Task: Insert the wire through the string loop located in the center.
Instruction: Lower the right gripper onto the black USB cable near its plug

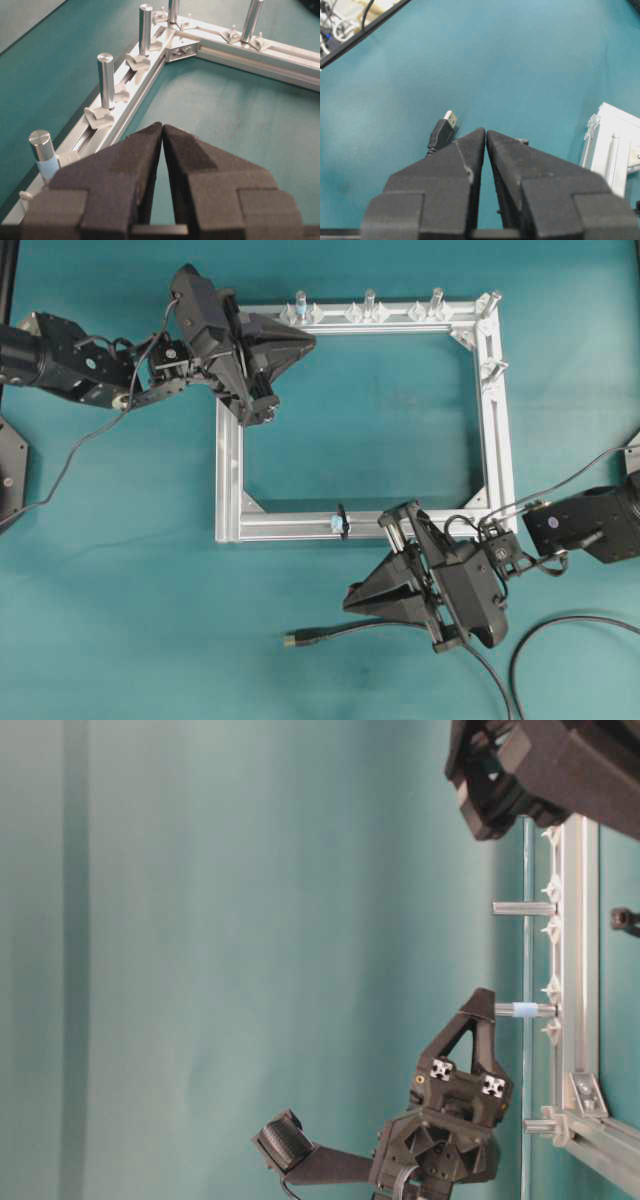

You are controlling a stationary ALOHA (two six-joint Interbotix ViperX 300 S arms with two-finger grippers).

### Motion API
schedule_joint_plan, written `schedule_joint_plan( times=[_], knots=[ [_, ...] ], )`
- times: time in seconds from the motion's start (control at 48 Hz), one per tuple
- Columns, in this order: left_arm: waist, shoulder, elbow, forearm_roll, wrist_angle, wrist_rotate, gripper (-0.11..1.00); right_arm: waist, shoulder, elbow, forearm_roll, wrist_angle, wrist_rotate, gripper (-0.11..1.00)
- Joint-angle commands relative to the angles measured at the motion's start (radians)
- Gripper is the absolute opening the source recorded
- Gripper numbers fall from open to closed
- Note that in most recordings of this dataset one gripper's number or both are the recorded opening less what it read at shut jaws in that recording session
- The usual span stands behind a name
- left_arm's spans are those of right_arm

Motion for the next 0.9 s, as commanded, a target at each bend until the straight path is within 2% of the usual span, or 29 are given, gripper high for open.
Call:
schedule_joint_plan(
  times=[0.0, 0.042, 0.104, 0.146, 0.291, 0.687, 0.874],
  knots=[
    [0.0, -0.049, -0.028, 0.035, 0.052, 0.003, 0.15, -0.006, -0.012, -0.02, 0.005, -0.008, 0.014, 0.19],
    [0.002, -0.063, -0.032, 0.034, 0.097, 0.005, 0.12, -0.005, -0.012, -0.023, 0.003, -0.006, 0.015, 0.17],
    [0.002, -0.086, -0.035, 0.034, 0.179, 0.008, 0.01, -0.006, -0.011, -0.031, 0.003, -0.003, 0.017, 0.05],
    [0.003, -0.103, -0.037, 0.034, 0.235, 0.009, 0.0, -0.005, -0.011, -0.034, 0.002, -0.002, 0.017, 0.0],
    [0.003, -0.138, -0.029, 0.035, 0.357, 0.0, 0.0, -0.005, -0.011, -0.052, 0.002, 0.018, 0.018, 0.0],
    [-0.011, -0.156, -0.026, 0.035, 0.371, 0.0, 0.0, 0.006, -0.012, -0.083, -0.003, 0.14, 0.018, 0.0],
    [-0.017, -0.156, -0.023, 0.035, 0.373, -0.002, 0.0, 0.02, -0.011, -0.095, -0.003, 0.153, 0.018, 0.01]
  ],
)
